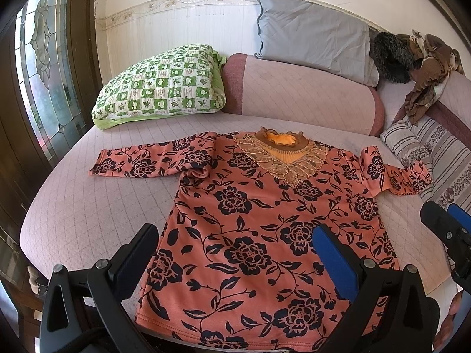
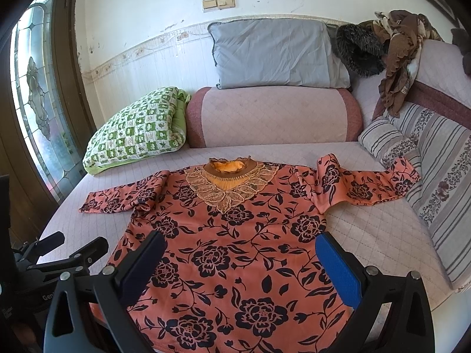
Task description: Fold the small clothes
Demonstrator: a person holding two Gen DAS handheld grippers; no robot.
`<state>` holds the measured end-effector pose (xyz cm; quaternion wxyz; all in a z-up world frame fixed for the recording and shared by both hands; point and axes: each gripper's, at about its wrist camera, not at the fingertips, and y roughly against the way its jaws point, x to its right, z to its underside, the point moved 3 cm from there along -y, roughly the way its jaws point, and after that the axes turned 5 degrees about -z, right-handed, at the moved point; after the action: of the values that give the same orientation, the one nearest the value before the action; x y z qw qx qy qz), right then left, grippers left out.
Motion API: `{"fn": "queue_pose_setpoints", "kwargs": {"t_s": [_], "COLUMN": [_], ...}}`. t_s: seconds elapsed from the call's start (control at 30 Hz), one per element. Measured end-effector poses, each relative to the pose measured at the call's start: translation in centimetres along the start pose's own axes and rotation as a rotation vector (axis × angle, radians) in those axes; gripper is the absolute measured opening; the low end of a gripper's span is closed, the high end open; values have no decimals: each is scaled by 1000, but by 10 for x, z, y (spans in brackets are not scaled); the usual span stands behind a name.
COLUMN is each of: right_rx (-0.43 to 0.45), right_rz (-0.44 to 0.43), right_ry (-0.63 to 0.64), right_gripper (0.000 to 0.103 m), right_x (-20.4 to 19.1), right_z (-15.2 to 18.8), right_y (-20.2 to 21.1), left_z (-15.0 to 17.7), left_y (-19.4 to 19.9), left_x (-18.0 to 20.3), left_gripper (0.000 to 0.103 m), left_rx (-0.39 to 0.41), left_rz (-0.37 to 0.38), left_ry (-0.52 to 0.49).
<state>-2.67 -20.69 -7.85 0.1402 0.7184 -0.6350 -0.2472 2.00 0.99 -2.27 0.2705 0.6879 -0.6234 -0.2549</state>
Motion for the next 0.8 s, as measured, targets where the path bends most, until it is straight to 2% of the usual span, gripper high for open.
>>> {"fn": "queue_pose_setpoints", "kwargs": {"t_s": [0.3, 0.43, 0.57, 0.67, 0.8], "right_rx": [-17, -25, -52, -34, 5], "right_rz": [2, -66, -113, -35, 76], "right_ry": [0, -63, -291, -485, -654], "right_gripper": [103, 103, 103, 103, 102], "right_x": [0, 23, 109, 208, 323], "right_z": [4, 11, 15, 9, -6], "right_y": [-5, -17, -44, -68, -99], "left_z": [2, 10, 24, 32, 37], "left_y": [-5, -29, -69, -94, -123], "left_x": [-5, -17, -31, -35, -33], "left_gripper": [103, 103, 103, 103, 103], "left_rx": [-5, -54, -144, -186, -227], "left_rz": [2, 10, -35, -50, -39], "left_ry": [3, 23, 22, 16, 19]}}
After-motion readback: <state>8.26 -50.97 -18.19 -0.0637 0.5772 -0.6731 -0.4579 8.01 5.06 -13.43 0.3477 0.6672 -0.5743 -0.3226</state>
